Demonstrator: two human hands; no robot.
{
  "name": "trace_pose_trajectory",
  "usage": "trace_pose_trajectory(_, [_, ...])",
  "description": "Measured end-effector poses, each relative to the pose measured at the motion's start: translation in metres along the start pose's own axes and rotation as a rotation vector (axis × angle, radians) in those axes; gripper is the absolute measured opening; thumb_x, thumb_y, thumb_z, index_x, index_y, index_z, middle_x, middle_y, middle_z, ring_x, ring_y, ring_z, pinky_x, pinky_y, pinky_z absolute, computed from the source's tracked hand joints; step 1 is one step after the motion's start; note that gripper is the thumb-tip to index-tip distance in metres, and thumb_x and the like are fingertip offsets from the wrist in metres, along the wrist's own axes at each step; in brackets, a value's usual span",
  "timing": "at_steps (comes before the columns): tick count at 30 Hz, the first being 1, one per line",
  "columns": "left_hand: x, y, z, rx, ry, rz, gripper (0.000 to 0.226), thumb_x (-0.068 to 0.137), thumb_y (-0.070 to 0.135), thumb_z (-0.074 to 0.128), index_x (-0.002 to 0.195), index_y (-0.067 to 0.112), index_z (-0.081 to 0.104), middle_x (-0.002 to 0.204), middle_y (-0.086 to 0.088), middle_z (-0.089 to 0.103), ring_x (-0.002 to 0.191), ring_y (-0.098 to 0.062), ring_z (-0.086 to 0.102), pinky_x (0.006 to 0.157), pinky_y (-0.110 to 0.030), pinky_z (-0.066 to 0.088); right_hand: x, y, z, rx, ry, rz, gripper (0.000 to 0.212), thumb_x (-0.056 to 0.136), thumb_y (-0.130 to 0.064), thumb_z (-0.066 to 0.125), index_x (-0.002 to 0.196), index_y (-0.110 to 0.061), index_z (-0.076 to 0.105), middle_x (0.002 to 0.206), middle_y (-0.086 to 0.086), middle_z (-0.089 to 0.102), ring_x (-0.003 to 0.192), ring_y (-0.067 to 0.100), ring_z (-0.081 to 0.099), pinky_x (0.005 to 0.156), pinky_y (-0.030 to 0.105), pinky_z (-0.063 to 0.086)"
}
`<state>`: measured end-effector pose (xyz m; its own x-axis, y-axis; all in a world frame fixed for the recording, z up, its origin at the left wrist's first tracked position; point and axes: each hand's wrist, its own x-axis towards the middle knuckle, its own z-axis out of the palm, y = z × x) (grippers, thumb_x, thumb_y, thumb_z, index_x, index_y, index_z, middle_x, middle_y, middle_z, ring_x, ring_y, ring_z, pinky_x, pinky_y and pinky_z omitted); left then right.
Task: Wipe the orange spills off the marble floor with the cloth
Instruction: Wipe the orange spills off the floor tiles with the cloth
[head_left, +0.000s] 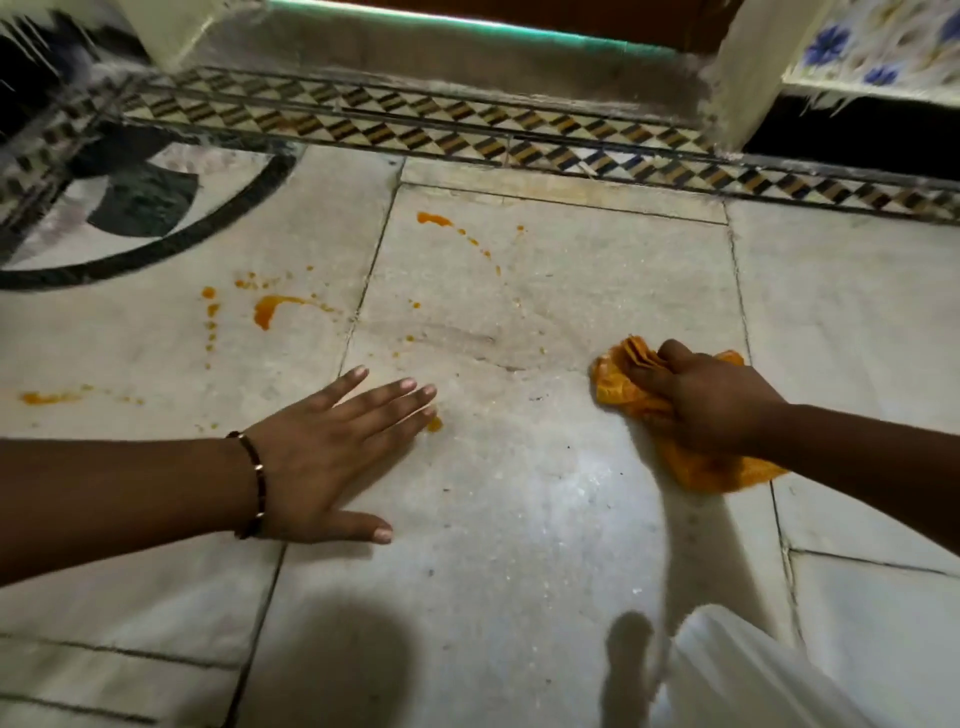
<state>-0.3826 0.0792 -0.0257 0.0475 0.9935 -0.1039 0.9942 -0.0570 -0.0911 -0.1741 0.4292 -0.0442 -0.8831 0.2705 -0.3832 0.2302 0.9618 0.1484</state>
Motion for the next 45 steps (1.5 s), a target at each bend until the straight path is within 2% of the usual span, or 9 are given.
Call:
trace_pose_trajectory(4, [-0.015, 0.018, 0.044, -0.138, -0.044, -0.202, 0.1, 0.083, 0.08, 0.024, 0.151, 0.007, 0.011, 0.158, -0.013, 0.007, 0.145, -0.026, 0.013, 0.112, -0.049, 0.01, 0.057, -0.028, -0.02, 0.181, 0.006, 0.346, 0.059, 0.094, -0.052, 0.041, 0.146, -0.031, 0.026, 0.13, 0.015, 0.032, 0.104, 0.04, 0.053, 0.081, 0.043, 0.047])
trace_pose_trajectory(9, [-0.004, 0.045, 0.079, -0.342, -0.017, -0.578, 0.109, 0.078, 0.084, 0.021, 0.15, 0.003, 0.008, 0.158, -0.014, 0.0, 0.146, -0.024, 0.0, 0.116, -0.048, 0.002, 0.073, -0.122, -0.012, 0.275, 0.393, 0.413, 0.05, 0.091, -0.044, 0.043, 0.136, -0.021, 0.046, 0.119, 0.019, 0.045, 0.096, 0.041, 0.052, 0.082, 0.047, 0.043])
trace_pose_trajectory(15, [-0.009, 0.046, 0.088, -0.319, 0.025, -0.554, 0.113, 0.076, 0.086, 0.026, 0.149, 0.0, 0.015, 0.158, -0.015, 0.008, 0.146, -0.026, 0.007, 0.117, -0.049, 0.002, -0.019, -0.128, 0.024, 0.352, 0.408, 0.28, 0.053, 0.088, -0.04, 0.051, 0.139, -0.031, 0.045, 0.122, 0.01, 0.047, 0.094, 0.033, 0.055, 0.056, 0.032, 0.043])
trace_pose_trajectory(21, [-0.01, 0.046, 0.09, -0.331, 0.015, -0.559, 0.111, 0.077, 0.084, 0.026, 0.149, 0.0, 0.017, 0.158, -0.015, 0.009, 0.146, -0.027, 0.01, 0.117, -0.05, 0.005, 0.085, -0.095, -0.014, 0.367, 0.35, 0.628, 0.045, 0.092, -0.037, 0.05, 0.134, -0.022, 0.048, 0.124, 0.017, 0.041, 0.094, 0.04, 0.057, 0.075, 0.041, 0.045])
trace_pose_trajectory(29, [-0.009, 0.046, 0.088, -0.36, 0.023, -0.568, 0.111, 0.077, 0.084, 0.026, 0.148, -0.001, 0.017, 0.158, -0.016, 0.011, 0.146, -0.028, 0.012, 0.116, -0.049, 0.006, 0.017, -0.166, 0.008, 0.381, 0.418, 0.187, 0.054, 0.08, -0.043, 0.047, 0.133, -0.031, 0.052, 0.12, 0.008, 0.051, 0.095, 0.031, 0.056, 0.059, 0.034, 0.048])
trace_pose_trajectory(32, [-0.009, 0.046, 0.089, -0.358, 0.026, -0.566, 0.111, 0.077, 0.083, 0.026, 0.148, -0.001, 0.018, 0.157, -0.016, 0.011, 0.145, -0.028, 0.012, 0.116, -0.049, 0.006, 0.025, -0.143, 0.009, 0.466, 0.472, 0.433, 0.047, 0.086, -0.041, 0.049, 0.133, -0.034, 0.052, 0.123, 0.006, 0.048, 0.094, 0.029, 0.057, 0.056, 0.028, 0.039])
trace_pose_trajectory(35, [-0.009, 0.046, 0.088, -0.349, 0.016, -0.569, 0.11, 0.077, 0.083, 0.024, 0.148, 0.0, 0.017, 0.158, -0.016, 0.011, 0.146, -0.027, 0.011, 0.116, -0.049, 0.007, 0.073, -0.149, -0.013, 0.533, 0.469, 0.662, 0.041, 0.09, -0.036, 0.053, 0.13, -0.027, 0.055, 0.125, 0.011, 0.044, 0.098, 0.034, 0.057, 0.073, 0.038, 0.044])
trace_pose_trajectory(42, [-0.01, 0.045, 0.087, -0.35, 0.004, -0.561, 0.11, 0.077, 0.083, 0.025, 0.149, 0.0, 0.015, 0.157, -0.017, 0.01, 0.145, -0.028, 0.011, 0.116, -0.049, 0.006, 0.032, -0.212, -0.006, 0.37, 0.404, 0.068, 0.051, 0.079, -0.04, 0.05, 0.129, -0.031, 0.056, 0.124, 0.009, 0.054, 0.094, 0.033, 0.057, 0.072, 0.037, 0.049])
trace_pose_trajectory(45, [-0.011, 0.044, 0.087, -0.353, 0.004, -0.556, 0.11, 0.077, 0.084, 0.024, 0.149, 0.0, 0.013, 0.158, -0.016, 0.008, 0.146, -0.028, 0.009, 0.116, -0.048, 0.005, -0.005, -0.176, 0.01, 0.327, 0.354, 0.009, 0.049, 0.078, -0.042, 0.051, 0.125, -0.032, 0.059, 0.127, 0.008, 0.055, 0.097, 0.033, 0.059, 0.065, 0.035, 0.051])
